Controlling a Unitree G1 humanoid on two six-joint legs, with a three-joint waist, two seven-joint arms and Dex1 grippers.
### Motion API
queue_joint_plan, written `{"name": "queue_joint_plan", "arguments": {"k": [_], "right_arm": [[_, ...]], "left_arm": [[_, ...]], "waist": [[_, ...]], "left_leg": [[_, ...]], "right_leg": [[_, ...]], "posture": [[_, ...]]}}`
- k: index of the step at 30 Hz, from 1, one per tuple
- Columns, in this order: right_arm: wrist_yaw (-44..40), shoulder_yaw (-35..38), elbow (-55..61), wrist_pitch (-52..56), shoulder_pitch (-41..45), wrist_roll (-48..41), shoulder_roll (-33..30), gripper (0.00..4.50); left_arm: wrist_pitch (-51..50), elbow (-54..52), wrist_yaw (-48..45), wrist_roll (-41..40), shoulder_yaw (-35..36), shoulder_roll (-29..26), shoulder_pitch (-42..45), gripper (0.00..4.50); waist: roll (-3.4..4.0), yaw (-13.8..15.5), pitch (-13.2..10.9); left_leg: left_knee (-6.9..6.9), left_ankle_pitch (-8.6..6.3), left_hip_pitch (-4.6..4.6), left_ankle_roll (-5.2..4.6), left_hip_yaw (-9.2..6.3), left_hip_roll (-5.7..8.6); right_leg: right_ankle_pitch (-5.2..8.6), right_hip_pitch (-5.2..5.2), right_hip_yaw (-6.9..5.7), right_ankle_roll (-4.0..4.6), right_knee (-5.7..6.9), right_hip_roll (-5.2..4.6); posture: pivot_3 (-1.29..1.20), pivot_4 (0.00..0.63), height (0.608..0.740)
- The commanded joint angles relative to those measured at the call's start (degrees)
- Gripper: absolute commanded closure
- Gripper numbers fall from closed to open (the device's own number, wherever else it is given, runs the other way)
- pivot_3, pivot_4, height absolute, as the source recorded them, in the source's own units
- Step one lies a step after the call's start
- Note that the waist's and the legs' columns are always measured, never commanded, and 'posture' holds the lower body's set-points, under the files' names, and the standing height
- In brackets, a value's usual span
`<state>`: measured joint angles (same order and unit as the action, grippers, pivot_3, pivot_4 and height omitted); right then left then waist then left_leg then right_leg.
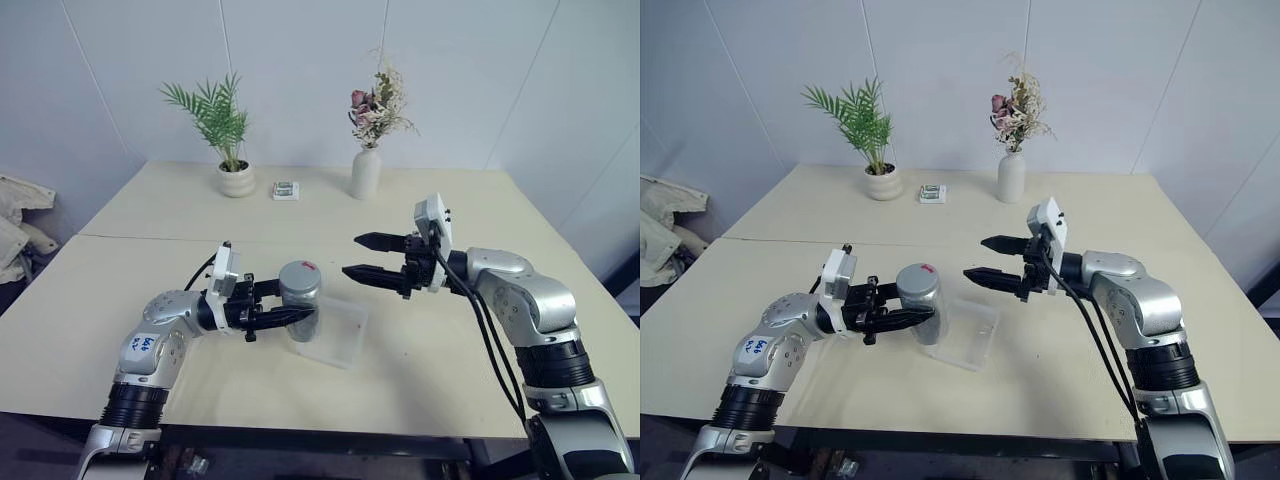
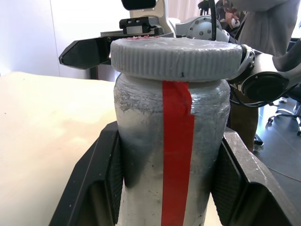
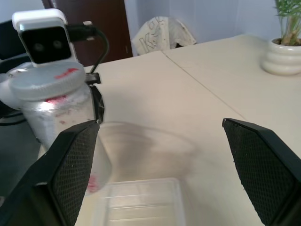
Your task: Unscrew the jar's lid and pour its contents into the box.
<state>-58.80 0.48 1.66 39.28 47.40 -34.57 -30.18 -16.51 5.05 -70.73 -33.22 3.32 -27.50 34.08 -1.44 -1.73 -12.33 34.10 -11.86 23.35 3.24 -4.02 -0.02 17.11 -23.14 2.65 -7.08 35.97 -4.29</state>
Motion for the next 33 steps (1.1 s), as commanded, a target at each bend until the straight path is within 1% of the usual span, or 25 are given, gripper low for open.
{"name": "queue_joint_plan", "arguments": {"k": [1,5,8,18,27,33], "right_arm": [[0.6,1.6,7.0,3.1,0.4,-5.3,1.0,0.07],[4.1,0.5,10.8,5.0,0.8,-7.3,3.6,0.07],[5.8,-2.7,13.3,5.8,1.0,-6.5,5.5,0.07],[8.4,-9.3,9.2,3.4,4.7,-0.2,9.8,0.07],[8.5,-9.7,6.9,2.5,6.0,2.1,11.5,0.07],[8.4,-8.6,6.8,2.8,6.2,1.8,10.8,0.07]], "left_arm": [[0.9,-1.3,-0.1,-0.5,0.7,-0.1,-0.1,2.45],[1.1,-1.1,0.0,-0.4,0.6,-0.1,-0.1,2.45],[1.1,-1.1,0.1,-0.3,0.5,0.0,-0.1,2.45],[0.8,-1.1,0.3,-0.1,0.0,0.2,0.3,2.45],[0.7,-1.2,0.4,-0.2,0.0,0.3,0.3,2.45],[0.8,-1.4,0.5,-0.3,-0.1,0.3,0.1,2.45]], "waist": [[0.0,0.0,0.0],[0.0,0.1,0.0],[0.0,0.0,0.0],[0.0,0.1,0.0],[0.0,0.0,0.0],[0.0,0.0,0.0]], "left_leg": [[0.0,0.0,0.0,0.0,0.0,0.0],[0.03,0.0,0.0,0.0,0.0,0.0],[0.03,0.0,0.0,0.0,0.0,0.0],[0.03,0.0,0.0,0.0,-0.01,0.01],[0.03,0.0,0.01,0.0,0.0,0.01],[0.03,0.0,0.02,0.0,0.0,0.01]], "right_leg": [[0.0,0.0,0.0,0.0,0.0,0.0],[0.0,0.0,0.0,0.0,0.0,-0.01],[0.0,0.0,0.0,0.0,0.02,-0.01],[0.0,-0.01,0.0,0.0,0.02,-0.01],[0.0,-0.04,0.0,0.0,0.05,-0.01],[0.0,-0.04,0.0,0.0,0.04,-0.01]], "posture": [[0.0,0.15,0.74],[0.0,0.15,0.74],[0.0,0.15,0.74],[0.0,0.15,0.74],[0.0,0.15,0.74],[0.0,0.15,0.74]]}}
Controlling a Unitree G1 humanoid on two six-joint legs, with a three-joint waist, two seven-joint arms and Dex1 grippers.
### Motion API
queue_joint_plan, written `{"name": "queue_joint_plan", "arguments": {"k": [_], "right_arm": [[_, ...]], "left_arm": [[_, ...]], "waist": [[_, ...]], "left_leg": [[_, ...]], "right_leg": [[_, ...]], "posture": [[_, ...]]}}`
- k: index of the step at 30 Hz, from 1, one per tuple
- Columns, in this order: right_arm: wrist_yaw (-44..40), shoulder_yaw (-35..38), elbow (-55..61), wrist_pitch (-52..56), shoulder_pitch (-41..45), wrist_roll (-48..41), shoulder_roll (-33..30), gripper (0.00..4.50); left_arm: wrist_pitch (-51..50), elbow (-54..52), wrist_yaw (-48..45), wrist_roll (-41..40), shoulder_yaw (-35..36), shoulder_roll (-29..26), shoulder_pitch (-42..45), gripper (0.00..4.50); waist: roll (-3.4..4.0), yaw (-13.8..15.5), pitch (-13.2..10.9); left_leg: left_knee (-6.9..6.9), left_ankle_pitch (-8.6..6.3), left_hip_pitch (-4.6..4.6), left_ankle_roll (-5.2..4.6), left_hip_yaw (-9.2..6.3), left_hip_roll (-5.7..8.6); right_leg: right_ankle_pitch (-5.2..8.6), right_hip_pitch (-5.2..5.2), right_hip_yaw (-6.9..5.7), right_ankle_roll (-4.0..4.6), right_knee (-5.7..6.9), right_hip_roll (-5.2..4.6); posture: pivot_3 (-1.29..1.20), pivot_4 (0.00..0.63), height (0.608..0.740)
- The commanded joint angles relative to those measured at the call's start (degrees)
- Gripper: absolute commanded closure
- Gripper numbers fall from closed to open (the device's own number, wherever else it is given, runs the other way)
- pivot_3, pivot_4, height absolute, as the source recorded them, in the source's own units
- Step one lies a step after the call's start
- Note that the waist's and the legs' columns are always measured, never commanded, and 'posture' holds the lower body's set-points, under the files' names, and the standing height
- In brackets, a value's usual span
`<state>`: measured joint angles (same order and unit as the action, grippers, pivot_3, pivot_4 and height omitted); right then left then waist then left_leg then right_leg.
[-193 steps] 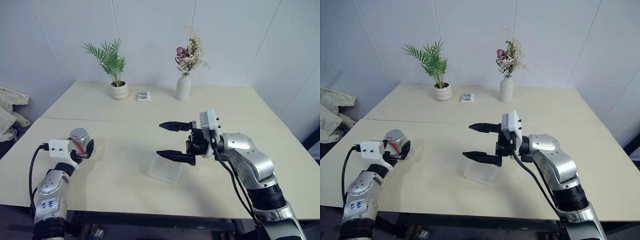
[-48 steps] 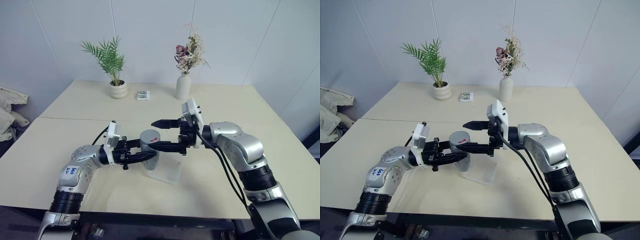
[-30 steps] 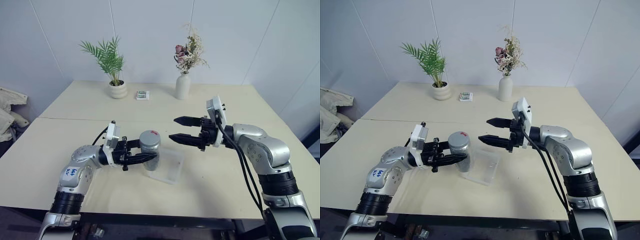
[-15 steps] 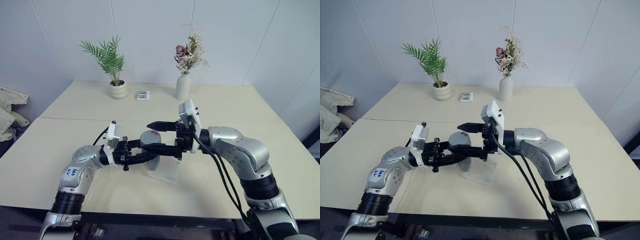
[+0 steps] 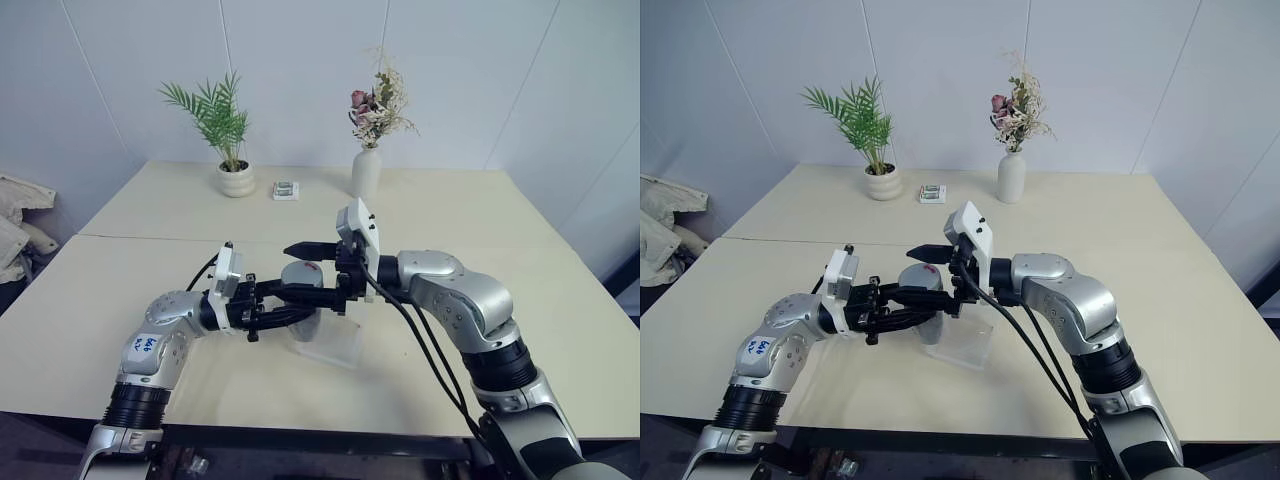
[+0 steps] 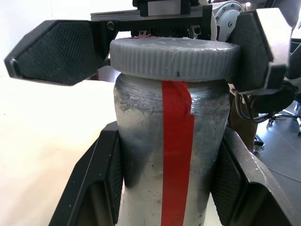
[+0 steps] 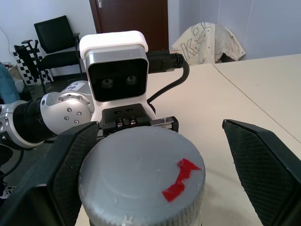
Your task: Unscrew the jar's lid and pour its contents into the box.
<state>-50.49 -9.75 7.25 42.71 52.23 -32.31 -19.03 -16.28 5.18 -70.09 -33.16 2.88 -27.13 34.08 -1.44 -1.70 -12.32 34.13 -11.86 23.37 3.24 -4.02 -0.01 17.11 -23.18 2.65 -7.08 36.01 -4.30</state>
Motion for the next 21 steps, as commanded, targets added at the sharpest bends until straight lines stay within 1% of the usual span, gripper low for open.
{"name": "queue_joint_plan", "arguments": {"k": [1,14,21], "right_arm": [[-0.1,2.2,1.6,-0.3,1.0,-0.7,-0.9,0.07],[-0.8,7.3,4.5,1.2,-4.3,-4.0,-8.2,0.07],[-0.7,8.6,5.0,1.4,-5.8,-5.3,-10.2,0.07]], "left_arm": [[0.7,-1.5,-0.1,-0.3,0.3,-0.1,0.0,2.45],[0.9,-1.8,0.1,-0.5,0.7,-0.6,-0.6,2.45],[0.9,-1.5,0.0,-0.4,0.6,-0.7,-0.4,2.45]], "waist": [[0.0,0.0,0.0],[0.0,0.0,0.0],[0.0,0.0,0.0]], "left_leg": [[0.0,0.0,0.0,0.0,0.0,0.0],[0.0,0.0,0.01,0.0,0.0,0.0],[0.01,0.0,0.02,0.0,0.01,0.01]], "right_leg": [[0.0,0.0,0.0,0.0,0.0,0.0],[0.0,-0.01,0.01,0.0,-0.01,0.0],[0.0,-0.01,0.02,0.0,-0.01,0.0]], "posture": [[0.0,0.15,0.74],[0.0,0.15,0.74],[0.0,0.15,0.74]]}}
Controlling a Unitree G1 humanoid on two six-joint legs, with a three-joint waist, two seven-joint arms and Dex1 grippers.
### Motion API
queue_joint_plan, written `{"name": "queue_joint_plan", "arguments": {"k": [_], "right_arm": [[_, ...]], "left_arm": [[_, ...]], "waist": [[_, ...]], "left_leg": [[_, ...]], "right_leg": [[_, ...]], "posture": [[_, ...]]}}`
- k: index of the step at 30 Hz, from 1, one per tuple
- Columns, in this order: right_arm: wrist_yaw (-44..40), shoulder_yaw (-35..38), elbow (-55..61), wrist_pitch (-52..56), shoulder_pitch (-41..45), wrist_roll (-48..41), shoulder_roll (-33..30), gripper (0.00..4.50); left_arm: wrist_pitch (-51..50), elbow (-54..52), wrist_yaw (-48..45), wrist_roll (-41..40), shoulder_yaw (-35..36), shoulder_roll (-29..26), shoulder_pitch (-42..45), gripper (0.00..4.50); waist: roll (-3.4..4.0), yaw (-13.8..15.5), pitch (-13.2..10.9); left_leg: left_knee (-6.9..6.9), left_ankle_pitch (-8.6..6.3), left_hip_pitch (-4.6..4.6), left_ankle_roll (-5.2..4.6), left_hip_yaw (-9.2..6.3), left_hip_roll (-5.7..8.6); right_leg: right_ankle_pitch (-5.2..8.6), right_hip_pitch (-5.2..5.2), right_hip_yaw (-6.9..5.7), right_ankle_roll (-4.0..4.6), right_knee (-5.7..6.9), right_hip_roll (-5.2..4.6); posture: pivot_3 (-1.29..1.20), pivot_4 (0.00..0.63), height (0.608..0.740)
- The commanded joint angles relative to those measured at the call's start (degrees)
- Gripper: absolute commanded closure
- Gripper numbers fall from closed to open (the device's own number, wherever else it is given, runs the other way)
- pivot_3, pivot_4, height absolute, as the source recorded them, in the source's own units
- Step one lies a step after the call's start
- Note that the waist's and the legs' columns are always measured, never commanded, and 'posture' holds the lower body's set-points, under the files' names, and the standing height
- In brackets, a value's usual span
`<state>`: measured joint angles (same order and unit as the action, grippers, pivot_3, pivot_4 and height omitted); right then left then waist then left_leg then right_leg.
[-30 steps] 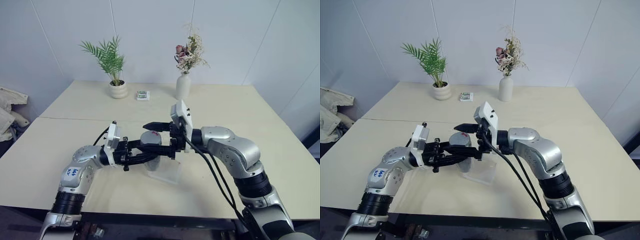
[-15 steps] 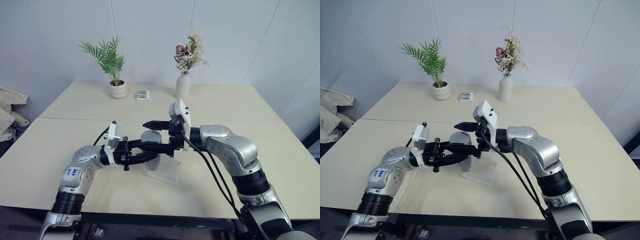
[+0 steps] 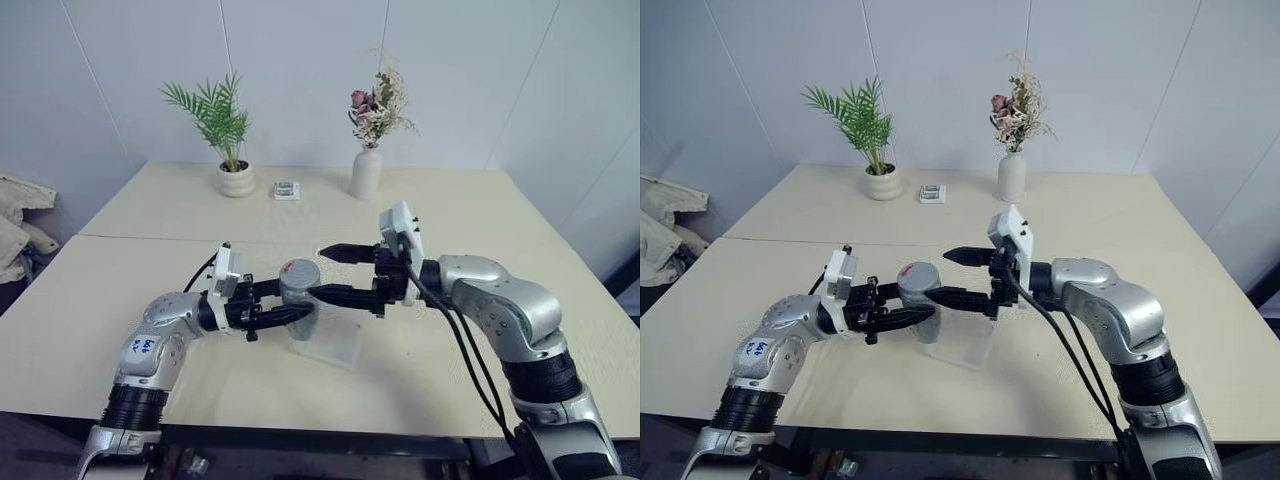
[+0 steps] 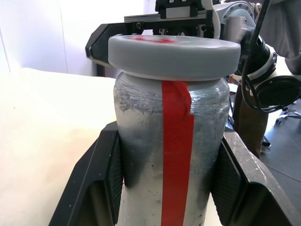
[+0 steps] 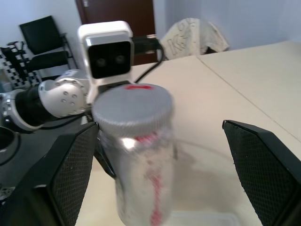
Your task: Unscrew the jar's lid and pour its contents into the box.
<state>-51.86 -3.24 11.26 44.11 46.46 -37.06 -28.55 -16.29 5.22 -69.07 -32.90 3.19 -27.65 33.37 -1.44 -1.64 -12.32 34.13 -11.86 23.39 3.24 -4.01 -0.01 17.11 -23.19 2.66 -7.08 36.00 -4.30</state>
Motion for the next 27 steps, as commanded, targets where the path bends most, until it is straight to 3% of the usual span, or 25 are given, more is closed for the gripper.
{"name": "queue_joint_plan", "arguments": {"k": [1,14,27], "right_arm": [[0.8,2.2,0.9,0.0,-0.2,-0.5,-0.8,0.07],[-3.8,4.5,2.9,2.1,-2.8,-5.3,-5.1,0.07],[-2.7,0.1,1.8,1.2,2.8,-4.9,0.7,0.07]], "left_arm": [[0.9,-1.4,-1.1,-0.7,0.3,-0.1,0.4,2.45],[1.0,-1.1,-1.3,-0.5,0.4,0.3,0.6,2.45],[0.7,-1.8,-1.1,-0.4,0.2,0.3,0.4,2.45]], "waist": [[0.0,0.0,0.0],[0.0,0.0,0.0],[0.0,0.0,0.0]], "left_leg": [[0.0,0.0,0.0,0.0,0.0,0.0],[0.0,0.0,0.02,-0.01,0.01,0.0],[0.02,0.0,0.02,-0.01,0.01,0.0]], "right_leg": [[0.0,0.0,0.0,0.0,0.0,0.0],[0.0,0.0,0.01,0.0,-0.02,0.0],[0.0,0.0,0.01,-0.01,-0.01,0.01]], "posture": [[0.0,0.15,0.74],[0.0,0.15,0.74],[0.0,0.15,0.74]]}}
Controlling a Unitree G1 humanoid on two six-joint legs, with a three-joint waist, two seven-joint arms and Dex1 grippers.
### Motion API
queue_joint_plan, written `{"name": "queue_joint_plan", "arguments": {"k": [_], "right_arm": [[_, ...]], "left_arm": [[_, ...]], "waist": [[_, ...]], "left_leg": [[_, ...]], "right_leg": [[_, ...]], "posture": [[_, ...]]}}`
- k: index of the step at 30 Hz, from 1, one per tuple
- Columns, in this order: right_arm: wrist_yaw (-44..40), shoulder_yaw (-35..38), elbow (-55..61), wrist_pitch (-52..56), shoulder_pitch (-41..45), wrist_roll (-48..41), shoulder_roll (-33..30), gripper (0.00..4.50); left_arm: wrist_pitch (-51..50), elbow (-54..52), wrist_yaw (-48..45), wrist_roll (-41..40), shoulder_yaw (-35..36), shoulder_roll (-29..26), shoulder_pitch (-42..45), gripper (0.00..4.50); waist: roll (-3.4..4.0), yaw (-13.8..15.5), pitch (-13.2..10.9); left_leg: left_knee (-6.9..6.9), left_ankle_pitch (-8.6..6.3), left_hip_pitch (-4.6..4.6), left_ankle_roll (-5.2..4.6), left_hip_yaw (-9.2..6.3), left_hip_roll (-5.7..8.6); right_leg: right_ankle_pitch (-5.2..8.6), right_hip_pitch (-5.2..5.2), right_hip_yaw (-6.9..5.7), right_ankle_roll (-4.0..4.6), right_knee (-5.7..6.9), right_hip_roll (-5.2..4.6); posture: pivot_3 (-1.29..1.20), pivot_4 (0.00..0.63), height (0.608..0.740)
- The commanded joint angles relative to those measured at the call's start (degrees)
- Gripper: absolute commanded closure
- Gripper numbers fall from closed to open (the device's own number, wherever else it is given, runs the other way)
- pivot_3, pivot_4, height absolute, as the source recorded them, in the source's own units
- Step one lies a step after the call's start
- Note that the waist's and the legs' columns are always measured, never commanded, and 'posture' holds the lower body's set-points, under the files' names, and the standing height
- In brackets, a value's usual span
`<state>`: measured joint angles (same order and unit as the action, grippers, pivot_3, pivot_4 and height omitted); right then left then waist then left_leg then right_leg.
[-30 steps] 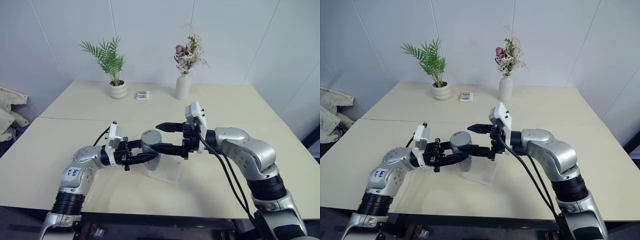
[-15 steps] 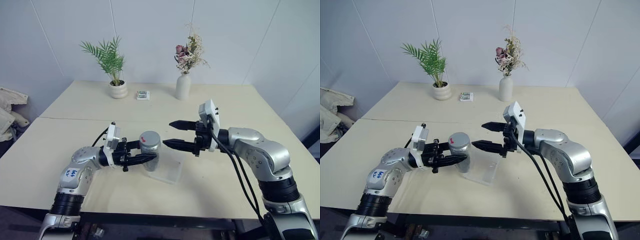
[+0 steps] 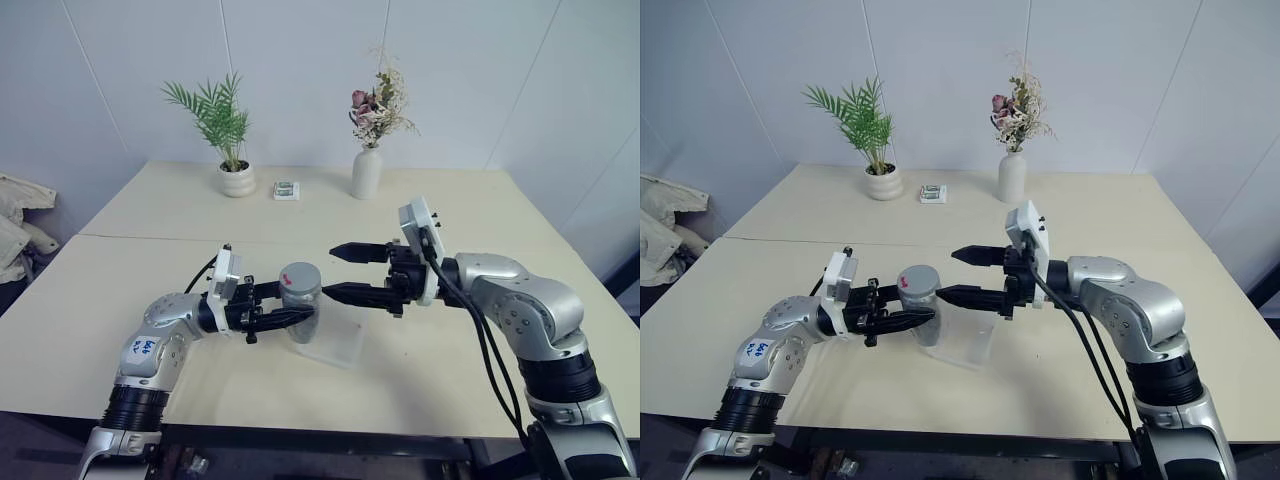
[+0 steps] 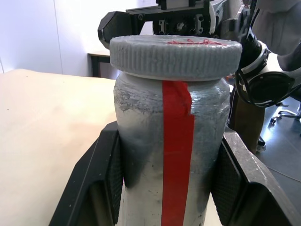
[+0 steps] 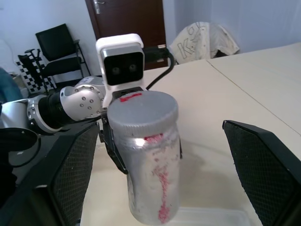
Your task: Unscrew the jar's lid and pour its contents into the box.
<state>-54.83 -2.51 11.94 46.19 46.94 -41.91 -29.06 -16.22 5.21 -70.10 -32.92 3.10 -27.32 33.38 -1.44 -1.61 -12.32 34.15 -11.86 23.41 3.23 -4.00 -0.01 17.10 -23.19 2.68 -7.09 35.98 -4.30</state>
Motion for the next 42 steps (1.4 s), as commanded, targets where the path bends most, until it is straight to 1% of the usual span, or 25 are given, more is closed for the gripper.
{"name": "queue_joint_plan", "arguments": {"k": [1,8,25,26,27,30,37,40,42], "right_arm": [[0.5,-1.5,0.9,-0.8,2.9,0.2,2.2,0.07],[2.3,-5.3,-0.9,-1.3,5.5,2.7,7.3,0.07],[1.3,-5.7,-3.1,-2.0,5.9,5.6,8.9,0.07],[1.2,-5.6,-3.0,-1.9,5.8,5.4,8.9,0.46],[1.0,-5.6,-2.8,-2.0,5.7,5.3,9.0,0.64],[0.7,-5.6,-2.8,-2.1,5.6,5.4,9.0,1.53],[1.3,-3.5,-2.4,-0.5,6.1,2.7,10.7,1.53],[2.5,-1.1,-2.5,1.6,6.9,-0.5,12.2,1.53],[4.7,2.4,-3.0,3.8,8.2,-4.9,14.2,1.53]], "left_arm": [[0.6,-1.9,-0.1,-0.4,0.2,-0.1,0.3,2.45],[0.4,-2.4,0.1,-0.6,0.1,-0.2,-0.1,2.45],[0.8,-2.2,0.4,-0.6,0.1,0.0,0.0,2.45],[0.8,-2.2,0.4,-0.6,0.1,0.1,0.0,2.45],[0.8,-2.2,0.4,-0.6,0.1,0.1,0.0,2.45],[0.8,-2.0,0.3,-0.5,0.1,0.1,0.2,2.45],[0.8,-2.1,0.3,-0.5,0.1,-0.1,0.0,2.45],[1.0,-1.9,0.2,-0.4,0.0,-0.2,0.1,2.45],[1.1,-2.1,0.1,-0.4,-0.1,-0.3,-0.2,2.45]], "waist": [[0.0,-0.1,0.0],[0.0,0.0,0.0],[0.0,-0.1,0.0],[0.0,-0.1,0.0],[0.0,-0.1,0.0],[0.0,-0.1,0.0],[0.0,-0.1,0.0],[0.0,-0.1,0.0],[0.0,-0.2,0.0]], "left_leg": [[0.0,0.0,0.0,0.0,0.0,0.0],[0.0,0.01,0.0,0.01,0.0,0.0],[0.01,0.0,0.01,0.01,0.01,0.0],[0.01,0.0,0.01,0.01,0.0,0.0],[0.01,0.0,0.01,0.01,0.0,0.0],[0.01,0.0,0.01,0.01,0.0,0.0],[0.01,0.01,0.01,0.01,0.0,-0.01],[0.01,0.01,0.01,0.01,0.0,0.0],[0.01,0.01,0.01,0.01,0.01,-0.01]], "right_leg": [[0.0,0.0,0.0,0.0,0.0,0.0],[0.0,-0.06,0.01,0.0,0.08,0.0],[0.0,-0.09,0.02,0.0,0.1,0.01],[0.0,-0.09,0.02,0.0,0.1,0.01],[0.0,-0.09,0.02,0.0,0.1,0.01],[0.0,-0.09,0.02,0.0,0.11,0.01],[0.0,-0.09,0.01,0.0,0.11,0.01],[0.0,-0.09,0.01,0.0,0.11,0.01],[0.0,-0.11,0.03,0.0,0.13,0.01]], "posture": [[0.0,0.15,0.74],[0.0,0.15,0.74],[0.0,0.15,0.74],[0.0,0.15,0.74],[0.0,0.15,0.74],[0.0,0.15,0.74],[0.0,0.15,0.74],[0.0,0.15,0.74],[0.0,0.15,0.74]]}}
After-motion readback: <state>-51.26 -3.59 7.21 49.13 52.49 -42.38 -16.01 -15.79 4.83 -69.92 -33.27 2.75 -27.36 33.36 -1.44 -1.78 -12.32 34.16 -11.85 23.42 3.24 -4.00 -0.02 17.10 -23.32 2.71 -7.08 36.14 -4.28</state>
